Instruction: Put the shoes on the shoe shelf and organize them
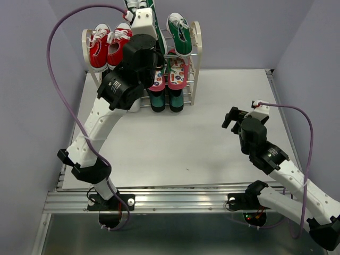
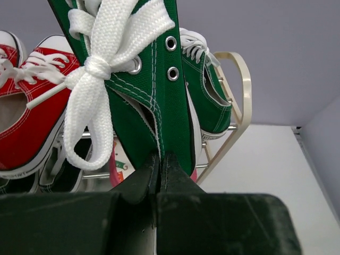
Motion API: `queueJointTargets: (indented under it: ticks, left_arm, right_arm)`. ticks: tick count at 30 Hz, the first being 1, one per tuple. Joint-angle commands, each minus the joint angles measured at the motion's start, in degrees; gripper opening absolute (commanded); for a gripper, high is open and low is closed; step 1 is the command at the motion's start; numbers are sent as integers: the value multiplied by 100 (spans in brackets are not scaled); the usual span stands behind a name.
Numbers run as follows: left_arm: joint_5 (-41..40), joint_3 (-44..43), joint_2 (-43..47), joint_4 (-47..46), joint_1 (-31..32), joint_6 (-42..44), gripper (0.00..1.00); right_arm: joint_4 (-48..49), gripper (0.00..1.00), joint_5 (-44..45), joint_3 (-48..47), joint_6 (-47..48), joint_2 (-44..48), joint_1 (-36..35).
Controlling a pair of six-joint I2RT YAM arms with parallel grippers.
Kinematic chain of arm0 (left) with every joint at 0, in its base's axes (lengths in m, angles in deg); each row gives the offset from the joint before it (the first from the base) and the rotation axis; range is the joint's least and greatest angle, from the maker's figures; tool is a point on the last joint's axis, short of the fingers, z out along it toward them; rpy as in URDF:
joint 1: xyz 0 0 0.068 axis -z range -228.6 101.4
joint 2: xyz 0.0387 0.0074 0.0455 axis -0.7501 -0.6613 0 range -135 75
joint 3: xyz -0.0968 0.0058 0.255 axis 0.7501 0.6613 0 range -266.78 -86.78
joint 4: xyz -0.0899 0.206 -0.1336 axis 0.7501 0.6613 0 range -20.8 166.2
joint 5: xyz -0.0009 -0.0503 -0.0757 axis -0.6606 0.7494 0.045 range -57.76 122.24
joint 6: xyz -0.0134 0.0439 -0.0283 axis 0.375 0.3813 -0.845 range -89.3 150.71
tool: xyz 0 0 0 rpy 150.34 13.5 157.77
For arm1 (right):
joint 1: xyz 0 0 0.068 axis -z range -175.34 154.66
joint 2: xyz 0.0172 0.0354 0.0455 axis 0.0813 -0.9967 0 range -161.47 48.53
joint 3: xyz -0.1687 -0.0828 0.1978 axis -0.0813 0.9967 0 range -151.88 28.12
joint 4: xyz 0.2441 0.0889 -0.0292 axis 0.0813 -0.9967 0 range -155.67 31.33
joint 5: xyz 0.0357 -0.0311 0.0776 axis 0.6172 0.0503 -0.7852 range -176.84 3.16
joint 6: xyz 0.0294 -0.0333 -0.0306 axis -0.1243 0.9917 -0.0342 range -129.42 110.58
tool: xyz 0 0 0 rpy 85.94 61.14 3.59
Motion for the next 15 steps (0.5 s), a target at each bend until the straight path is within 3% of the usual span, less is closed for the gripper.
queueJointTargets:
  ticks: [1, 11, 15]
  left_arm:
    - [779, -387, -174, -457, -286, 903, 0]
    - [1888, -528, -560, -563, -937, 1422, 0]
    - [1616, -615, -727, -405, -1112, 1292, 0]
  right_arm:
    - [37, 100, 35, -26, -72, 52, 26]
    - [46, 100, 79, -9, -72, 0, 26]
    - [46, 100, 122, -17, -72, -79, 26]
